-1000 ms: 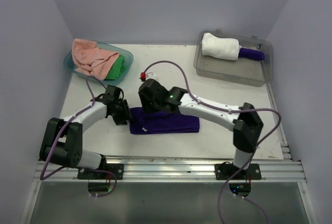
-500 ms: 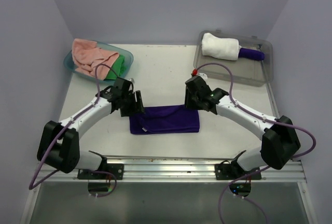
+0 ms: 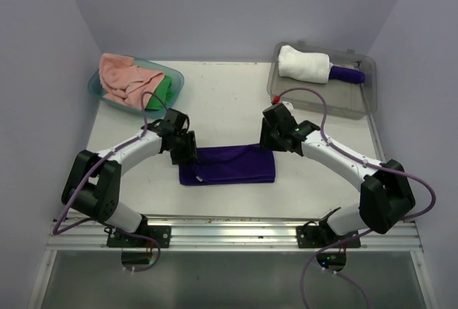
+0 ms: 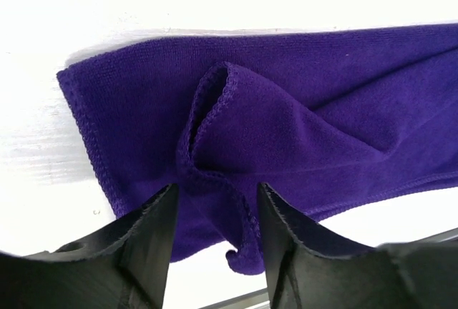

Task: Roll the towels
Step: Fold the towel

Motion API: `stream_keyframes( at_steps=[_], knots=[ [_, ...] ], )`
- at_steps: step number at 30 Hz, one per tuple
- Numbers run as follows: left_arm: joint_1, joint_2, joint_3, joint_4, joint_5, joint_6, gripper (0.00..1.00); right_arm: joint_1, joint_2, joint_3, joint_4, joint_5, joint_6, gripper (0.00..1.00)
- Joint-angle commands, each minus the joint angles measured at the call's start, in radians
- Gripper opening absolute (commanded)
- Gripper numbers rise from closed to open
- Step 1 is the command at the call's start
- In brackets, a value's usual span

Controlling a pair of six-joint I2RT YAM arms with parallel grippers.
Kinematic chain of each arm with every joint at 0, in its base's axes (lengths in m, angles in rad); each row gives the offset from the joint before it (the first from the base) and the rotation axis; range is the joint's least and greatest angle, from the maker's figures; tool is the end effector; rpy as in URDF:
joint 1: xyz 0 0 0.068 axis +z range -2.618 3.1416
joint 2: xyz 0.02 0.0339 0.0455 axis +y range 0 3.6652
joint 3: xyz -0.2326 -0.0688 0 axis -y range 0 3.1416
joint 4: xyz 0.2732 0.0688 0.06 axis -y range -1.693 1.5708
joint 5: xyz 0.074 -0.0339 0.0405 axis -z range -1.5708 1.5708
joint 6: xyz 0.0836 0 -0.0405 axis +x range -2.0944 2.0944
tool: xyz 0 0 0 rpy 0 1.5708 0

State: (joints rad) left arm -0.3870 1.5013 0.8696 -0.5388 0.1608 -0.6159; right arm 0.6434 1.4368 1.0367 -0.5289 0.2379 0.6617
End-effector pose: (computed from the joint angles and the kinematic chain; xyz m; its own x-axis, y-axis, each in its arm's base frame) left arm 0.2920 -0.1335 0.0885 -0.9447 -0.2308 -0.2329 -0.1414 0.9277 -0.3455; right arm 0.2973 0.1983 0.1685 -0.7945 0.1506 -0.5883 0.0229 0.9755 0.2189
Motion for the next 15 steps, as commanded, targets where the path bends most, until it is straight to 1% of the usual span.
stream_keyframes(
  at_steps=[1,2,4,5,6,7,9,10,12,13,15],
  knots=[
    [-0.010,0.020,0.012,0.048,0.023,-0.007,0.50,-0.080,-0.019,-0.036,0.016,-0.040,-0.023,0.49],
    [-0.012,0.025,0.009,0.049,0.028,-0.007,0.47,-0.094,-0.009,-0.044,0.017,-0.046,-0.028,0.49],
    [-0.013,0.028,0.009,0.054,0.032,-0.007,0.44,-0.138,0.004,-0.061,0.032,-0.089,-0.046,0.53],
    [-0.013,0.030,0.009,0.056,0.032,-0.007,0.42,-0.155,0.022,-0.066,0.052,-0.110,-0.053,0.58],
    [-0.015,0.031,0.008,0.057,0.037,-0.005,0.40,-0.171,0.036,-0.069,0.066,-0.173,-0.072,0.60],
    [-0.016,0.040,0.009,0.059,0.040,-0.004,0.36,-0.198,0.056,-0.066,0.073,-0.205,-0.085,0.61],
    [-0.016,0.048,0.009,0.062,0.049,-0.002,0.28,-0.215,0.112,-0.056,0.079,-0.259,-0.111,0.62],
    [-0.018,0.050,0.008,0.065,0.052,-0.002,0.17,-0.217,0.129,-0.055,0.089,-0.275,-0.122,0.63],
    [-0.018,0.051,0.012,0.063,0.054,-0.004,0.03,-0.220,0.174,-0.055,0.104,-0.295,-0.128,0.62],
    [-0.018,0.045,0.020,0.059,0.051,-0.005,0.00,-0.221,0.183,-0.061,0.113,-0.307,-0.128,0.62],
    [-0.018,0.028,0.025,0.057,0.043,-0.011,0.00,-0.226,0.221,-0.070,0.135,-0.310,-0.116,0.59]
  ],
)
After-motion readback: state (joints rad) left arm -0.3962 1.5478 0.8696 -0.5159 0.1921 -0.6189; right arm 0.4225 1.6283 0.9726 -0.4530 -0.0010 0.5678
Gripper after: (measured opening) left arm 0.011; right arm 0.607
